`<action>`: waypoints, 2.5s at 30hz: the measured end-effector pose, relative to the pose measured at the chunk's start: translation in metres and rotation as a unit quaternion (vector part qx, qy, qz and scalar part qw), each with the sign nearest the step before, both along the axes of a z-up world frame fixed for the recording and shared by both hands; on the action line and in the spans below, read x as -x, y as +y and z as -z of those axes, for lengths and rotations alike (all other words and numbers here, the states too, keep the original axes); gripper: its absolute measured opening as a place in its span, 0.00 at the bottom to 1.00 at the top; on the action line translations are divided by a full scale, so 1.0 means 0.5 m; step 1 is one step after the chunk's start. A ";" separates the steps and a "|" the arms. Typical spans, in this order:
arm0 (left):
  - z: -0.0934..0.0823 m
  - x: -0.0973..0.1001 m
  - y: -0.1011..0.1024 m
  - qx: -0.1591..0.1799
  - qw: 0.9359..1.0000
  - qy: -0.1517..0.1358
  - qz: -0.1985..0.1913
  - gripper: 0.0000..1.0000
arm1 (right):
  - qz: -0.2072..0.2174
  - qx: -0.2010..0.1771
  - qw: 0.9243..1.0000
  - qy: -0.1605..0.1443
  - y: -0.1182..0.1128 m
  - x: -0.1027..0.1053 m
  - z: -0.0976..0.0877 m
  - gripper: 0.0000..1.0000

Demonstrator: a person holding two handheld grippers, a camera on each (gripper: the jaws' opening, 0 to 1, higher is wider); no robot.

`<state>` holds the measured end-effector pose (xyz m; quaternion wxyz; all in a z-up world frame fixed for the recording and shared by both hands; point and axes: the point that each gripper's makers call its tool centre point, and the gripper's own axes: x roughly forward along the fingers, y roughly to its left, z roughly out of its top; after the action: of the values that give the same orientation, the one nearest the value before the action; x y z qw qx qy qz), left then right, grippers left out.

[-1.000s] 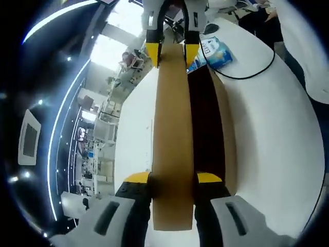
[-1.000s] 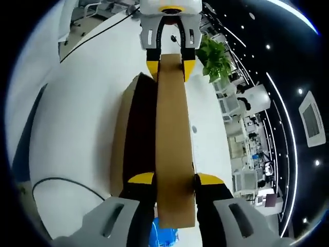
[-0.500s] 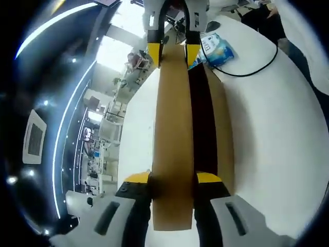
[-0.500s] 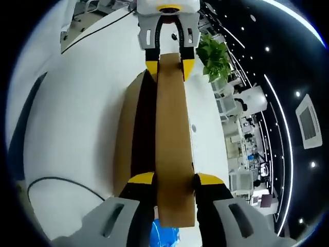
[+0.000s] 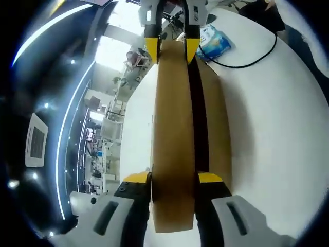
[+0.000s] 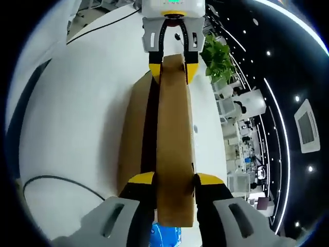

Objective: Operate the shoe box by opening the lid, removing the specified soft item, and placing it in the target area until the item is outside and the box remains undamaged.

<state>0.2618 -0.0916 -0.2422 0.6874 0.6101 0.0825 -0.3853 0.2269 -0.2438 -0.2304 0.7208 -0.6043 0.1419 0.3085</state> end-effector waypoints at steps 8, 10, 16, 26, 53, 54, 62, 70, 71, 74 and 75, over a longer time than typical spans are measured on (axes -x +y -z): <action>0.010 -0.001 0.002 -0.005 1.000 -0.001 0.000 0.34 | -0.002 0.004 1.000 -0.002 0.002 0.003 0.013 0.28; 0.014 0.000 0.003 -0.007 1.000 0.000 -0.002 0.34 | -0.002 0.005 1.000 0.000 0.004 0.004 0.016 0.28; 0.020 0.002 0.004 -0.011 1.000 0.000 -0.005 0.35 | 0.000 0.004 1.000 0.001 0.005 0.006 0.025 0.29; 0.019 0.004 0.006 -0.020 1.000 0.005 -0.011 0.35 | 0.004 -0.002 1.000 0.003 0.005 0.005 0.024 0.29; 0.034 0.005 0.022 -0.019 1.000 0.021 -0.001 0.39 | 0.008 -0.007 1.000 0.026 0.015 0.006 0.046 0.29; 0.034 0.004 0.023 -0.018 1.000 0.021 -0.001 0.40 | 0.008 -0.008 1.000 0.027 0.016 0.007 0.047 0.29; 0.044 0.010 0.019 -0.009 1.000 0.027 -0.001 0.45 | 0.011 -0.020 0.999 0.045 0.019 0.012 0.060 0.40; 0.063 0.012 0.026 -0.017 0.999 0.030 -0.002 0.47 | 0.021 -0.007 0.998 0.055 -0.006 0.012 0.080 0.49; 0.066 0.008 0.028 -0.020 0.999 0.029 -0.001 0.49 | 0.028 0.003 0.998 0.054 -0.014 0.009 0.082 0.49; 0.076 0.002 0.032 -0.028 0.999 0.029 0.003 0.49 | 0.037 0.003 0.998 0.052 -0.021 0.001 0.080 0.48; 0.079 0.001 0.034 -0.030 0.999 0.031 0.003 0.49 | 0.041 0.009 0.998 0.053 -0.025 -0.001 0.082 0.48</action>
<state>0.2615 -0.0746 -0.2817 0.6646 0.6188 0.1136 -0.4031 0.2274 -0.2563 -0.2713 0.7188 -0.5874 0.2070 0.3089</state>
